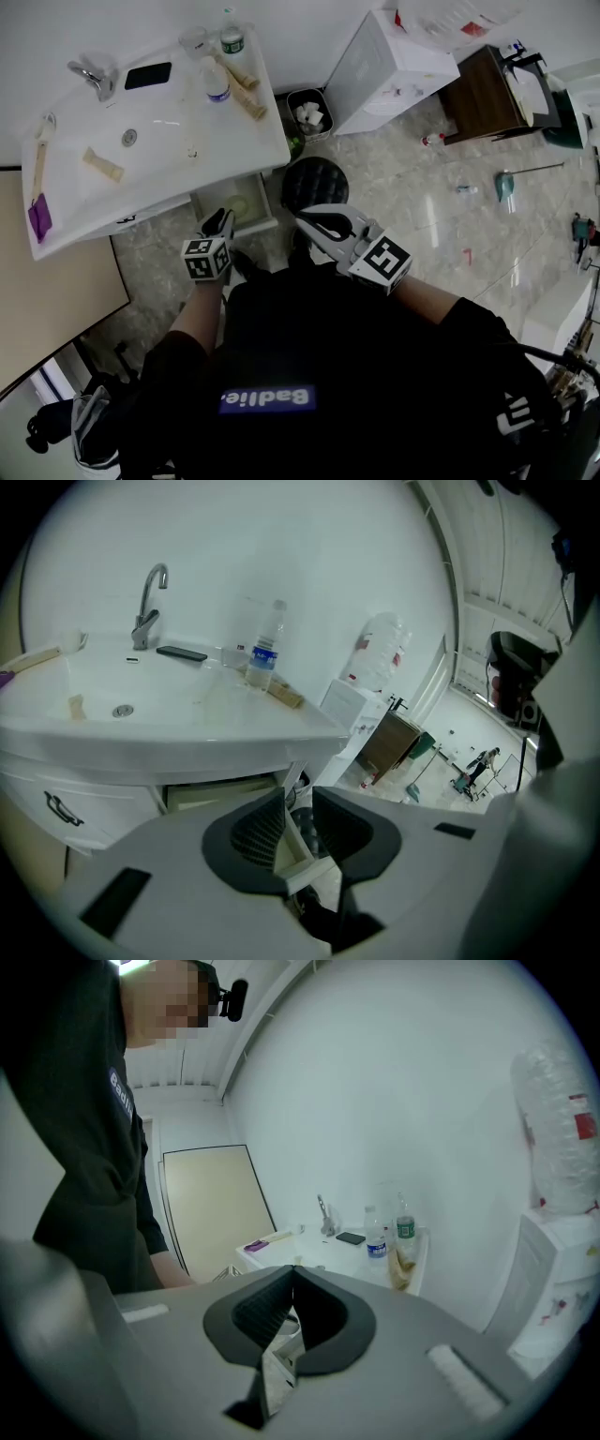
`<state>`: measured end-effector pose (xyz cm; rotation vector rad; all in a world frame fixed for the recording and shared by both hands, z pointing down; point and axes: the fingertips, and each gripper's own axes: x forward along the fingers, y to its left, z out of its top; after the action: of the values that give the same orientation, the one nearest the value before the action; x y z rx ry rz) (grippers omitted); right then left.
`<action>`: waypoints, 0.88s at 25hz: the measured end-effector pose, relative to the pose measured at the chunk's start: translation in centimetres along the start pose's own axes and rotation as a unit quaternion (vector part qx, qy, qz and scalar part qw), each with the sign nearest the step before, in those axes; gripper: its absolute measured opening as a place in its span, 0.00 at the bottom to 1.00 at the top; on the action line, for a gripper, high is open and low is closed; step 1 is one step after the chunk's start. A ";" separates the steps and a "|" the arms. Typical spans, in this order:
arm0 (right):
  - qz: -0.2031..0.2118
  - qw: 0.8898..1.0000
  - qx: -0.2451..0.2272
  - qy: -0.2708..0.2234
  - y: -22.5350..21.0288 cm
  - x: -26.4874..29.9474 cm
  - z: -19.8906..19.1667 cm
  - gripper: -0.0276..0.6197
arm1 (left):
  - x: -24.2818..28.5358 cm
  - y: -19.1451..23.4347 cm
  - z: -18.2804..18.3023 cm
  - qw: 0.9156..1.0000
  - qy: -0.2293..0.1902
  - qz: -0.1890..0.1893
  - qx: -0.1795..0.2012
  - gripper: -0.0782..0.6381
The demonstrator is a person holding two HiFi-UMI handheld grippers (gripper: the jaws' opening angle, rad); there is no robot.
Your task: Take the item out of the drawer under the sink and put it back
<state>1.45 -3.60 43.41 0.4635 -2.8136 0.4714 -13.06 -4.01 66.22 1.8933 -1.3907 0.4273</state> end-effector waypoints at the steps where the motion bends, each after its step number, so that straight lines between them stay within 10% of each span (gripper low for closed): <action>1: -0.001 1.000 0.001 0.001 -0.1 0.1 -0.1 0.05 | 0.3 0.3 -0.4 1.000 0.006 0.003 0.000 0.22; 22: -0.054 0.996 0.048 0.051 -3.1 -1.7 -5.1 0.05 | 9.6 7.4 -8.7 0.983 0.173 0.065 0.009 0.32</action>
<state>5.07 -4.10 48.47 0.5912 -2.6612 0.5912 -15.17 -5.23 80.93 1.6500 -1.2802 0.7953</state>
